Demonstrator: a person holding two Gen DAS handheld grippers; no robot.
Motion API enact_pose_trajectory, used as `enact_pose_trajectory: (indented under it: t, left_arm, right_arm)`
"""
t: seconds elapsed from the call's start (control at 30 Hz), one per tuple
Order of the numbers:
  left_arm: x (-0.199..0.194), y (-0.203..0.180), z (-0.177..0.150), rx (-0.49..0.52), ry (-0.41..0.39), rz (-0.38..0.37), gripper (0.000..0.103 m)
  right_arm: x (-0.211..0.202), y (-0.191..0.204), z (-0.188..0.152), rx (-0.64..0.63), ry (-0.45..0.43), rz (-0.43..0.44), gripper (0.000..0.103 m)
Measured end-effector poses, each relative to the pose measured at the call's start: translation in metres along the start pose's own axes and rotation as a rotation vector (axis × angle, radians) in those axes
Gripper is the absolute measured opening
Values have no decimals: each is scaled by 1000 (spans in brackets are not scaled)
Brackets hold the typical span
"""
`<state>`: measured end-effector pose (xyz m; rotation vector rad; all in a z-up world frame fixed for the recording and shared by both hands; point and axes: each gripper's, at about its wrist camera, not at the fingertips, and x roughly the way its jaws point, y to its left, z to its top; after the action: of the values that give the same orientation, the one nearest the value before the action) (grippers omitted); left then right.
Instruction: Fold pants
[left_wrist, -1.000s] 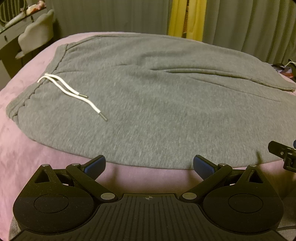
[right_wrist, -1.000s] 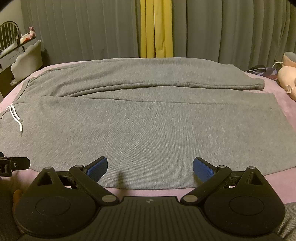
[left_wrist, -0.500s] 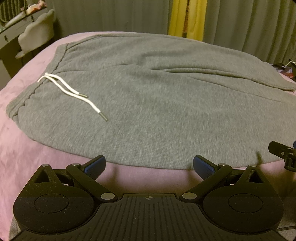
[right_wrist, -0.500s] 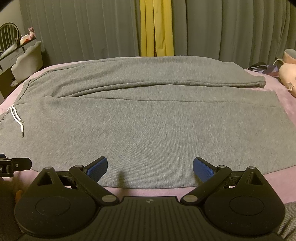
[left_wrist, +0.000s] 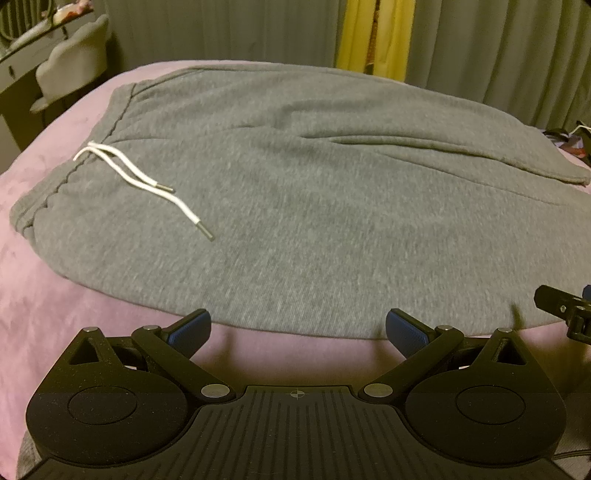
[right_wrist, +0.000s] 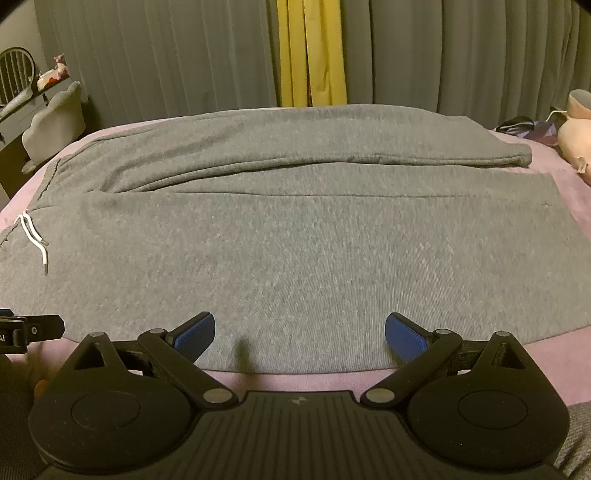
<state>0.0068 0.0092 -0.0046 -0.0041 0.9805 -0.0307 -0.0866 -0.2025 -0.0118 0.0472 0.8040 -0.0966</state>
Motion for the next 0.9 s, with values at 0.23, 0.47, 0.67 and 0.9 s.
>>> enact_pose_trajectory:
  t: [0.23,0.47,0.67,0.9]
  left_arm:
    - [1,1,1,-7,4,-4,103]
    - [4,1,2,-3,13,-4,103]
    - [7,2,4,-11,25,-14,103]
    - [11,8,6,-43,38,-27,103]
  right_arm:
    - [3,-2,1,15,25,7,99]
    - [7,-4,3,33,53,6,99]
    - [11,0,8,11,70,-3,99]
    - [23,1,15,10,107,-19,99]
